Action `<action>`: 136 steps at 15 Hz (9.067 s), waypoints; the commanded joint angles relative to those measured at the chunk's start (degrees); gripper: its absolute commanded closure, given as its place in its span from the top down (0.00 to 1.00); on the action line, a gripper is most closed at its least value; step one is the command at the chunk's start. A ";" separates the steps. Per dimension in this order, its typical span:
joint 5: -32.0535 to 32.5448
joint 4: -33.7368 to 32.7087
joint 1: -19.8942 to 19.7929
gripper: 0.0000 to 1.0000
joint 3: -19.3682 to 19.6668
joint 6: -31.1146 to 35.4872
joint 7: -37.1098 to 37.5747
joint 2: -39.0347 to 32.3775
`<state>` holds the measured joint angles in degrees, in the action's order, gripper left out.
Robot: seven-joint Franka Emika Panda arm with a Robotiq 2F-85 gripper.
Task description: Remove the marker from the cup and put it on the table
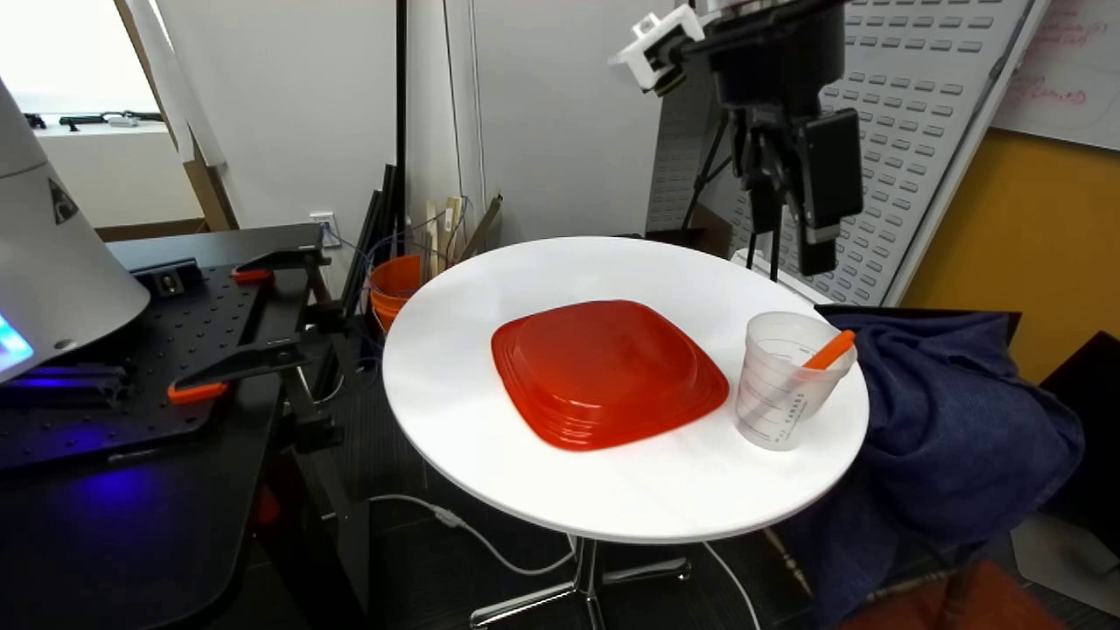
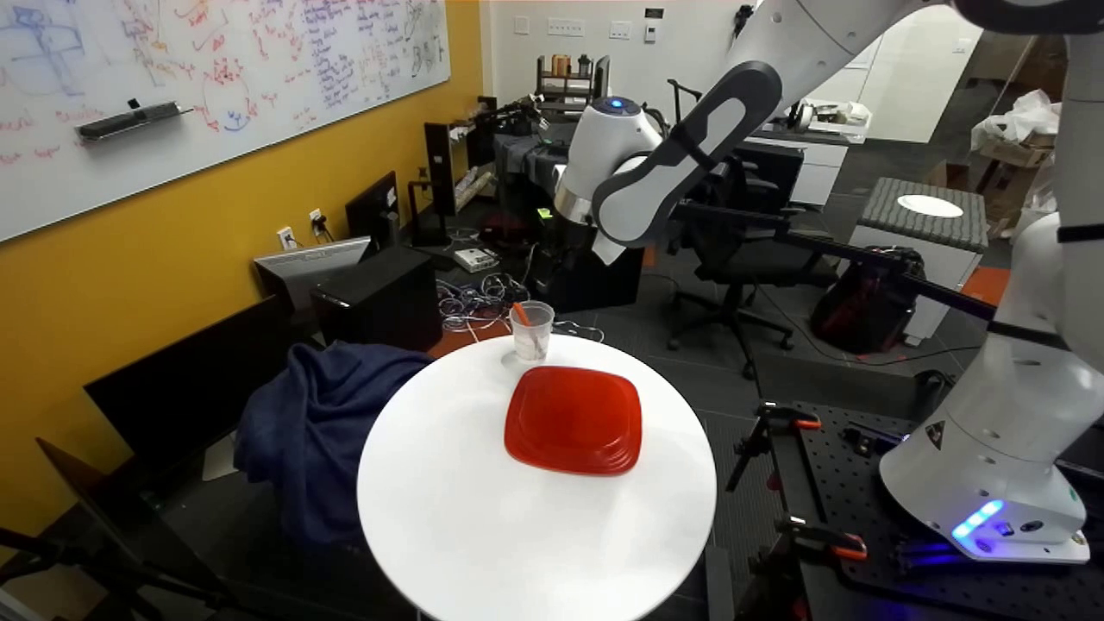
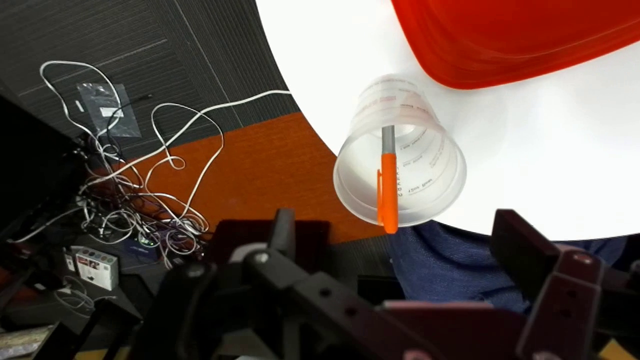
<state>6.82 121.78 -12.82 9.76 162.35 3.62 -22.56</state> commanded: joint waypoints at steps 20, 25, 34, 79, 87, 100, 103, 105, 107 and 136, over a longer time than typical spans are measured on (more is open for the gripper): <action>-5.59 -14.44 -2.44 0.60 -3.29 0.15 -6.57 -14.85; -5.95 -15.18 -3.28 0.60 -4.56 -0.35 -7.07 -15.89; -6.69 -16.72 -4.31 0.56 -5.68 -0.99 -6.95 -17.49; -5.30 -4.04 2.53 0.05 1.65 13.04 -3.16 -9.38; -5.41 3.96 9.01 0.05 7.46 23.29 -3.19 -5.00; -6.94 13.09 31.54 0.05 28.75 33.32 -4.47 1.31; -5.64 12.37 31.00 0.05 26.72 33.95 -4.21 1.89; -4.85 11.71 29.96 0.05 24.62 34.11 -3.95 2.13; -4.20 10.72 28.63 0.05 21.98 33.79 -3.54 2.07; -4.18 -6.61 22.94 0.05 -3.63 5.36 -5.25 -7.03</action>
<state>1.66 118.29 14.59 11.08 174.15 -0.77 -29.99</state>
